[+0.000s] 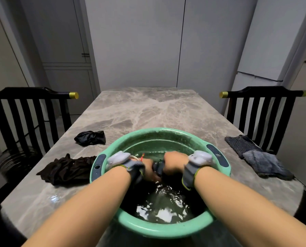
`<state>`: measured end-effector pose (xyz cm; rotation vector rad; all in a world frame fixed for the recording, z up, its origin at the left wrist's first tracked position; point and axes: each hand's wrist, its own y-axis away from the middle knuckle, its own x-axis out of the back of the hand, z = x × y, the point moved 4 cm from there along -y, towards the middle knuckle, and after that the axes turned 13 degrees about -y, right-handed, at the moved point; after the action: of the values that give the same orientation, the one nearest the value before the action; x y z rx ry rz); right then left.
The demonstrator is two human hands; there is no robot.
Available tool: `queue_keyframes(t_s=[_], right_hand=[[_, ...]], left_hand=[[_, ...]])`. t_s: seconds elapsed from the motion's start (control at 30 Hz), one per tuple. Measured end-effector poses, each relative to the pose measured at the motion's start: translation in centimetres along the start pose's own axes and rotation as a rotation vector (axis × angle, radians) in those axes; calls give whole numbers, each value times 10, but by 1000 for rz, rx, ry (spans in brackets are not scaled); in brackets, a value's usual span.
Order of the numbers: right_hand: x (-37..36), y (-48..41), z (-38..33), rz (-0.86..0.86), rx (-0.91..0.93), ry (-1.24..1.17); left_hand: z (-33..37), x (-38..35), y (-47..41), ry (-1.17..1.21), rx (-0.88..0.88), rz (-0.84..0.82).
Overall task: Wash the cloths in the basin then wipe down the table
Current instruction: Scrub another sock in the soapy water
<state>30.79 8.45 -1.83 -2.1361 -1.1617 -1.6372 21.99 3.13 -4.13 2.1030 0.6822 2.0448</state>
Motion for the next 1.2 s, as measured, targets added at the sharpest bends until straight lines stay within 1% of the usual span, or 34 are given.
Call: queue_keyframes(t_s=[0.07,0.13,0.2,0.23,0.27,0.33,0.4,0.47,0.53,0.6,0.63,0.67,0.7,0.73,0.77,0.8,0.83,0.87,0.9,0.93,0.97,1.03,1.1,1.17,1.2], right_hand=[[15,-1,2,67,38,-357],[31,-4,2,133,57,-812],[44,-6,-3,177,115,-1295],[50,-5,-8,180,156,-1481],[57,1,-13,172,188,-1607],[71,13,-22,112,293,-1807],[80,23,-29,54,380,-1882],[82,29,-32,26,405,-1908],[80,35,-37,-4,421,-1958],[79,39,-40,-29,427,-2007],[80,39,-40,-5,425,-2002],[81,36,-39,62,425,-1985],[81,31,-36,179,412,-1949],[80,24,-29,341,362,-1888],[77,17,-20,494,297,-1821],[70,7,-13,593,208,-1796],[61,1,-8,610,107,-1804],[51,-6,-4,570,9,-1832],[41,-12,-3,475,-63,-1862],[35,-14,-4,367,-89,-1885],[32,-14,-6,254,-89,-1902],[29,-13,-8,76,-18,-1989],[31,-8,-10,-45,58,-2072],[33,-6,-12,-77,95,-2048],[35,-5,-13,-47,106,-2023]], left_hand=[[-1,24,14,119,-10,-31],[-3,43,28,365,0,-9],[7,55,39,749,-65,22],[15,61,48,979,-91,26],[21,66,52,1196,-108,23],[27,66,50,1478,-106,-58],[25,62,38,1673,-111,-190],[21,64,29,1876,-115,-215],[20,70,19,2023,-125,-185],[20,76,18,2056,-102,-84],[18,76,16,2085,-74,-19],[17,77,14,2107,-43,44],[13,75,10,2124,-17,107],[10,74,7,2115,22,179],[6,73,4,2102,77,255],[2,71,2,2110,116,319],[1,70,0,2113,127,366],[0,71,-1,2105,141,396],[0,72,0,2109,151,407],[1,74,2,2112,129,407],[3,76,5,2113,94,384],[9,78,15,2124,27,296],[12,78,21,2158,-14,206],[12,76,21,2162,4,151],[12,75,19,2132,29,140]])
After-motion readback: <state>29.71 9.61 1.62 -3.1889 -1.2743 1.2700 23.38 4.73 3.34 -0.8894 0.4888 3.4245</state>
